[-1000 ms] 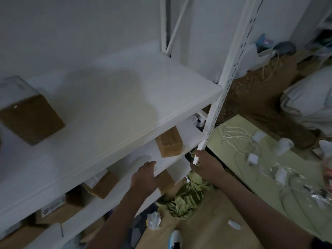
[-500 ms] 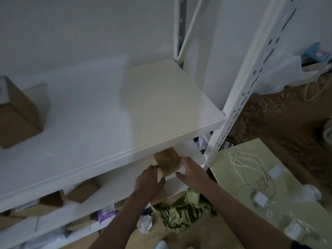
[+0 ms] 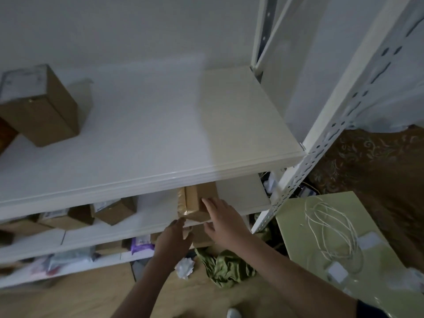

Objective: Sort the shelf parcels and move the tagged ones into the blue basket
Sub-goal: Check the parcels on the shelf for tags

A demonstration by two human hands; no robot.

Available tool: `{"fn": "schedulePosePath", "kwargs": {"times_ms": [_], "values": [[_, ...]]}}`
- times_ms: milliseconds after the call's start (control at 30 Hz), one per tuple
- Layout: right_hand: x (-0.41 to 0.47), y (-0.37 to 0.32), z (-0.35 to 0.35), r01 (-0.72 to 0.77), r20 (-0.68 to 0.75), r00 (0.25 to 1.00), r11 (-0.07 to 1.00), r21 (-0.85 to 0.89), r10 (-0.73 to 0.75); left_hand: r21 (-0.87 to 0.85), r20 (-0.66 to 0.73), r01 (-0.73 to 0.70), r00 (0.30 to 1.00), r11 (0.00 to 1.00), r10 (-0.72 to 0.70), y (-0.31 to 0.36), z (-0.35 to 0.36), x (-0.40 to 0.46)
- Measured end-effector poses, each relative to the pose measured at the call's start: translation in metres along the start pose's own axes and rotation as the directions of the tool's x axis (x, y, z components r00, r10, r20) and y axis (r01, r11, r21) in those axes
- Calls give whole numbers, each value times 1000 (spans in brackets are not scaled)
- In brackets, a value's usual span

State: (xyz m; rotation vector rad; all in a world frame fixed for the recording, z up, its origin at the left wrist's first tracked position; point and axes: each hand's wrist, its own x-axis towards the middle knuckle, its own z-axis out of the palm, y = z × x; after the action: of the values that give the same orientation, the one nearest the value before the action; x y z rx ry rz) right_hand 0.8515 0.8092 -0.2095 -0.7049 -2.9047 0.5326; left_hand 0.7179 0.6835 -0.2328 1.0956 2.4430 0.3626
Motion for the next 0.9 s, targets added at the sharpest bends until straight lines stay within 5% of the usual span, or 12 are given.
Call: {"fn": "schedulePosePath", "kwargs": {"times_ms": [200, 533, 900], "values": [[37, -41, 15, 107, 58, 993, 992, -60, -104, -15, -25, 52, 998, 999, -52, -53, -21, -9], [39, -20, 27, -270, 80, 962, 954, 129, 261, -79, -57, -36, 998, 996, 31, -65, -45, 21], [40, 13, 9, -355, 83, 934, 928, 113, 347, -92, -22, -113, 994, 989, 111, -13, -16, 44]]}}
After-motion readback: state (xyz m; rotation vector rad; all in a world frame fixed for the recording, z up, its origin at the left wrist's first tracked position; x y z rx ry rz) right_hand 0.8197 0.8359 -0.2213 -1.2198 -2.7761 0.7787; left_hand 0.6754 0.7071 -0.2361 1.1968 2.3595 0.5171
